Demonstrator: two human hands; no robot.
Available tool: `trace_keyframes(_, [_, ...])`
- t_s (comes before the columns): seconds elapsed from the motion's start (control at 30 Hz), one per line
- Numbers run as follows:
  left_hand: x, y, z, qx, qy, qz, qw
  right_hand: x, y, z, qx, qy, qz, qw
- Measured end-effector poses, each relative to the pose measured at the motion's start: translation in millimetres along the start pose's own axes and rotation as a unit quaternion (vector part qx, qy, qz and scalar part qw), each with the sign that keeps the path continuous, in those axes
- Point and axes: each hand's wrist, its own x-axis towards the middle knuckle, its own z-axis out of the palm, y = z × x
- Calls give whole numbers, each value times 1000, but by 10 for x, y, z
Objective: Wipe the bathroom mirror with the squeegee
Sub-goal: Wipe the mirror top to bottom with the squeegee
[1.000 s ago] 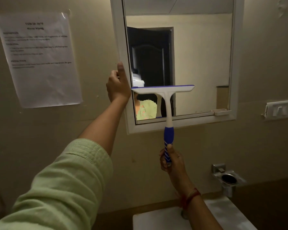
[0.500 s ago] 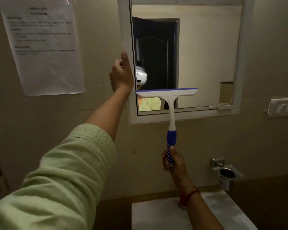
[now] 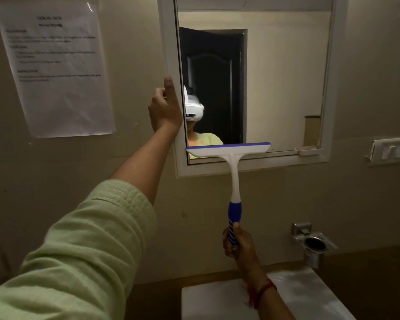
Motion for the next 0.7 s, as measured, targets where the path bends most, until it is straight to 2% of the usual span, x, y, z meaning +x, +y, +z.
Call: trace_keyframes(0.7, [16, 16, -5, 32, 3, -13, 999, -239, -50, -64, -9, 33, 22, 999])
